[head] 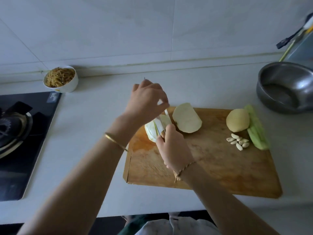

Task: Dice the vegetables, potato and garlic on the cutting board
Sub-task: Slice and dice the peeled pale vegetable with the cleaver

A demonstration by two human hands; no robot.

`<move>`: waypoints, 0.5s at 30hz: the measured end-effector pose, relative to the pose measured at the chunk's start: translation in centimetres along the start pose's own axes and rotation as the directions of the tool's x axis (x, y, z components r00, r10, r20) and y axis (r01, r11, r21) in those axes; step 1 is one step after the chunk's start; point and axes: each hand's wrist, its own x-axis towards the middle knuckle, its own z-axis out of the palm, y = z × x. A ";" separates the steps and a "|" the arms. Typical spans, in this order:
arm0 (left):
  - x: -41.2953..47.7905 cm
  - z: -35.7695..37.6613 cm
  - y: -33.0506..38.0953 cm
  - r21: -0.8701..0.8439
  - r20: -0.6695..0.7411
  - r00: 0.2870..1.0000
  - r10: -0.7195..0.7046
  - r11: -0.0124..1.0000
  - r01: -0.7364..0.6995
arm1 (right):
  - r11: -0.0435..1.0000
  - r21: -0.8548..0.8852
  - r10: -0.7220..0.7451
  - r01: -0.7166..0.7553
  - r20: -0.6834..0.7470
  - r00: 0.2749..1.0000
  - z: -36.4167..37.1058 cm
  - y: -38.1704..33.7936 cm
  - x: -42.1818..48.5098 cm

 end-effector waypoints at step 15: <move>-2.0 5.2 -1.8 -0.494 -0.003 0.839 -0.544 0.731 0.472 | 0.978 0.186 -0.082 0.096 -0.084 0.993 -4.6 3.8 -1.2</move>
